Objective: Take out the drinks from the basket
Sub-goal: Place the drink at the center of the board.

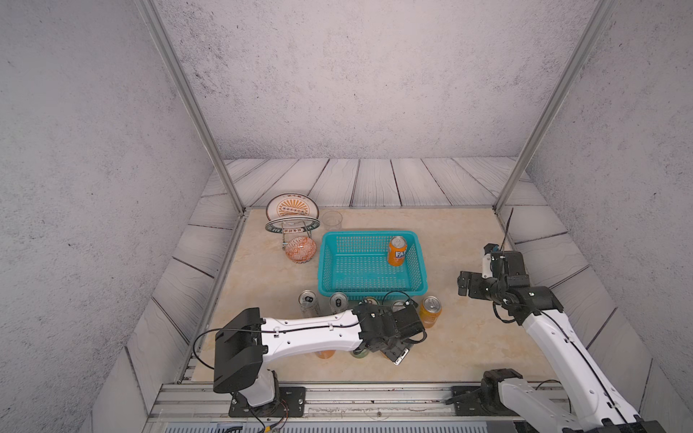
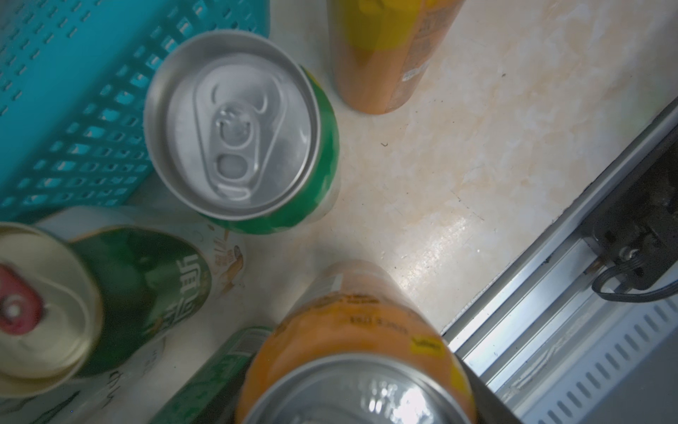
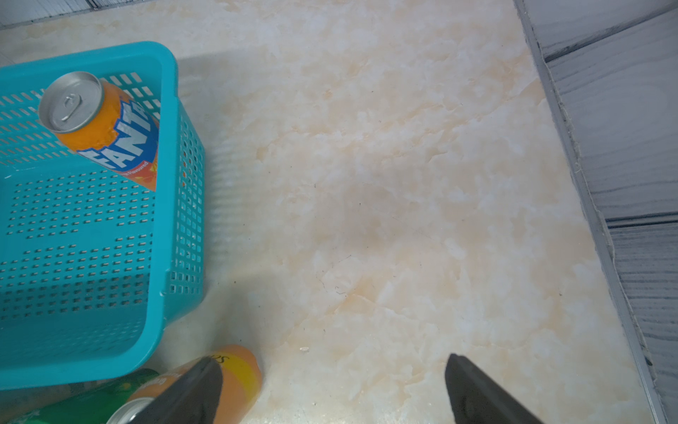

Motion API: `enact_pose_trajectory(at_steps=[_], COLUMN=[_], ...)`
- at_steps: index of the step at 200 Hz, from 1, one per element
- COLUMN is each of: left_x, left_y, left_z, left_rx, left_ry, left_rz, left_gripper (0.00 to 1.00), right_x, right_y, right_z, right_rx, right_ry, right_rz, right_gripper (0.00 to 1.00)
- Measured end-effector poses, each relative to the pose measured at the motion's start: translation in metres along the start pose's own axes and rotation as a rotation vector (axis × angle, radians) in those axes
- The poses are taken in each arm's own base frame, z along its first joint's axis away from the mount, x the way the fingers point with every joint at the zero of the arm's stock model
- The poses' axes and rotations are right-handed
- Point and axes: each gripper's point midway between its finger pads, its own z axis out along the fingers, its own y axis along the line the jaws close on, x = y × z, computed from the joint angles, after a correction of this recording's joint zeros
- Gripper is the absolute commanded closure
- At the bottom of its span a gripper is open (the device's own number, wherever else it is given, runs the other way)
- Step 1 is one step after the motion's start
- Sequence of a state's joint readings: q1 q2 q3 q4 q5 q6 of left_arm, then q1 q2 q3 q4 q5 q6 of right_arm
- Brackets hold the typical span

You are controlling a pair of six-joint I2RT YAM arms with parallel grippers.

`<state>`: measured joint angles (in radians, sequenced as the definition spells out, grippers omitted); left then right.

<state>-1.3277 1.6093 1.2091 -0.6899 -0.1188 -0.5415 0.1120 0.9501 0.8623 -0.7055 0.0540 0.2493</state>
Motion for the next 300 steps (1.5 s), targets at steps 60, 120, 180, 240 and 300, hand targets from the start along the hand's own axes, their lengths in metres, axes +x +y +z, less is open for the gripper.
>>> enact_pose_trajectory(at_steps=[60,120,180,240,300], left_x=[0.005,0.007,0.005,0.001,-0.006], left_y=[-0.001,0.001,0.0,0.0,0.01], left_z=[0.013,0.021,0.024,0.024,0.002], left_rx=[-0.014,-0.028,-0.032,-0.035,-0.063], left_ry=[-0.002,0.003,-0.019,-0.043,-0.091], left_rz=[-0.007,-0.009,-0.014,-0.016,-0.017], left_gripper=[0.34,0.31,0.25,0.17,0.1], right_x=[0.0,0.0,0.0,0.0,0.0], right_y=[0.0,0.0,-0.001,-0.001,-0.001], right_z=[0.0,0.0,0.0,0.0,0.0], right_rx=[0.0,0.001,0.001,0.001,0.001], right_ry=[0.0,0.0,0.0,0.0,0.0], right_rz=[0.0,0.0,0.001,0.001,0.001], right_gripper=[0.0,0.01,0.01,0.01,0.01])
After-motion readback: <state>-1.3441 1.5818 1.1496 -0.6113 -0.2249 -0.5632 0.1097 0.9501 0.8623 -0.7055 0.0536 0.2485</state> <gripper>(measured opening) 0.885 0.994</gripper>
